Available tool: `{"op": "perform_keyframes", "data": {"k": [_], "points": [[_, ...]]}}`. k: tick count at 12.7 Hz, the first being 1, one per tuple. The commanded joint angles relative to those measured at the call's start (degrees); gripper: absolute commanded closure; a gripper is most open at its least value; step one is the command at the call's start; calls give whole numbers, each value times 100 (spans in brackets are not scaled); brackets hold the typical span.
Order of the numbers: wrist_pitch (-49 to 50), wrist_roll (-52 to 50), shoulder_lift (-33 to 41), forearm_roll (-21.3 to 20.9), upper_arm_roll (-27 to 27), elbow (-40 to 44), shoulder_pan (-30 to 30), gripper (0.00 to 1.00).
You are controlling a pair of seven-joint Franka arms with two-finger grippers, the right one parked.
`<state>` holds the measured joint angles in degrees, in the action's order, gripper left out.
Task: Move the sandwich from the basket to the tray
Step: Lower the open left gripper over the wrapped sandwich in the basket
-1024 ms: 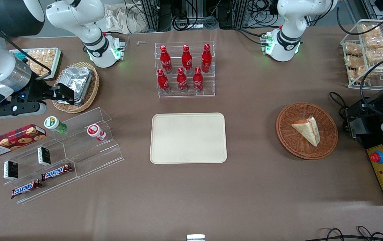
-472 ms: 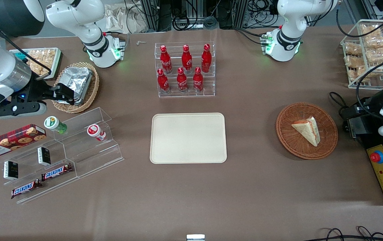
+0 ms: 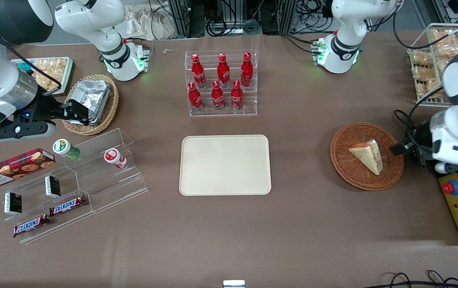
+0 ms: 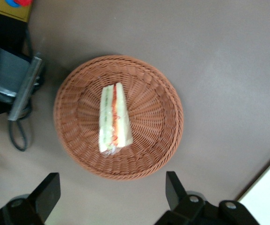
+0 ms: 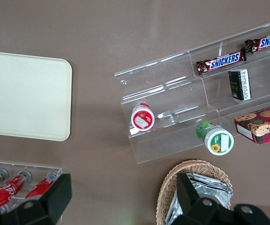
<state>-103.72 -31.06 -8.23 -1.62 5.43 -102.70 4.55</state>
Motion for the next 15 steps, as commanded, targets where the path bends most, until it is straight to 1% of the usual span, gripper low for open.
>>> {"op": "perform_keyframes", "data": {"k": [1, 3, 5, 6, 8, 9, 10, 15], "points": [[-989, -521, 304, 48, 46, -1057, 98, 0], [-1413, -691, 278, -13, 38, -1567, 99, 0], [-2324, -787, 365, -23, 20, -2252, 107, 0], [-2520, -875, 331, -40, 20, -2403, 107, 0], [-2583, -876, 313, -84, 20, -2561, 107, 0], [-2636, -876, 304, -258, 11, -2615, 107, 0], [-2654, -884, 304, -347, 11, -2667, 133, 0], [-3023, -876, 59, -348, 11, -2721, 222, 0]]}}
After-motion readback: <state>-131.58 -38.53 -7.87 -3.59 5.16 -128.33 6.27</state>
